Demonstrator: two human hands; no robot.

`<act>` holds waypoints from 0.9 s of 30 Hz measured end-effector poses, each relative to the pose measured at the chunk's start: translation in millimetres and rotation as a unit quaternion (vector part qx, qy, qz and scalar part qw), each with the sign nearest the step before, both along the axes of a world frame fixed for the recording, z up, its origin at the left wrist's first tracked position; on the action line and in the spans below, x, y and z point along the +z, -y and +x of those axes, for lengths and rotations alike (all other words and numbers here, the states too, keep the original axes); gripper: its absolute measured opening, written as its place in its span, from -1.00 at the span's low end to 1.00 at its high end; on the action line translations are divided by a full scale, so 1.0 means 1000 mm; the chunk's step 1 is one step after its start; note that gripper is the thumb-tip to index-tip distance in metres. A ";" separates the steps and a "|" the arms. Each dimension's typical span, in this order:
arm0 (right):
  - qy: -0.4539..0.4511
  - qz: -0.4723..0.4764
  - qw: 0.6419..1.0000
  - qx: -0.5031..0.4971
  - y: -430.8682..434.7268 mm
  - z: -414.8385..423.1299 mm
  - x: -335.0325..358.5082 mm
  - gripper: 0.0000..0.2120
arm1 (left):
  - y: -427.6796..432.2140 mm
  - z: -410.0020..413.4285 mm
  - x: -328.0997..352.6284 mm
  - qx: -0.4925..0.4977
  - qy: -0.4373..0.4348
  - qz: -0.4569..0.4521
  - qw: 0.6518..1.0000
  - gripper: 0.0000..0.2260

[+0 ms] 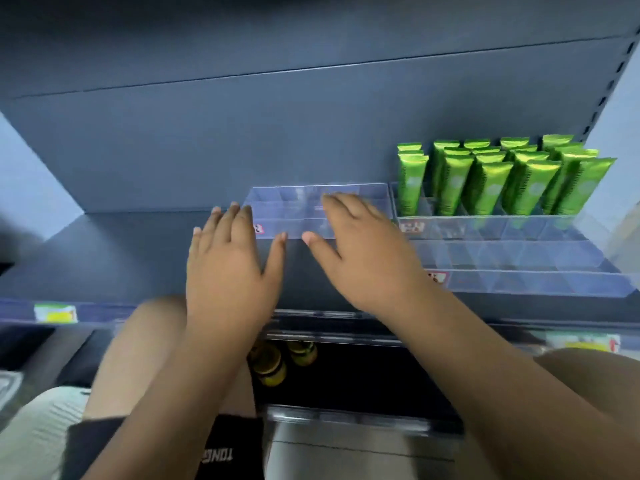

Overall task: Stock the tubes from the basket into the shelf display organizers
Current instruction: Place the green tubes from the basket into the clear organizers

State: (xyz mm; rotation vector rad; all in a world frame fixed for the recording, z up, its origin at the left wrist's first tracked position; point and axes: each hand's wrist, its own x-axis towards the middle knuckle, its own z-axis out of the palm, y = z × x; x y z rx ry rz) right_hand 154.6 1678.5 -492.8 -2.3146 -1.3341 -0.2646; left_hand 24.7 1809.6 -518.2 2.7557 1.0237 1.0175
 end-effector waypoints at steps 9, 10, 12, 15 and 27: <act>-0.032 0.034 0.985 0.167 -0.084 -0.144 0.004 -0.39 | -0.061 -0.179 0.005 0.157 -0.001 0.016 0.987 -0.42; -0.034 0.037 0.981 0.189 -0.094 -0.162 0.003 -0.39 | -0.065 -0.198 0.003 0.175 -0.002 0.015 0.984 -0.43; -0.035 0.036 0.971 0.232 -0.113 -0.200 -0.001 -0.41 | -0.070 -0.234 -0.001 0.209 -0.001 0.003 0.978 -0.46; -0.048 0.034 0.956 0.287 -0.143 -0.260 -0.011 -0.47 | -0.071 -0.287 -0.009 0.256 0.007 -0.014 0.967 -0.46; -0.066 -0.168 0.889 0.421 -0.232 -0.395 -0.125 -0.63 | -0.059 -0.446 -0.128 0.419 -0.062 -0.200 0.883 -0.51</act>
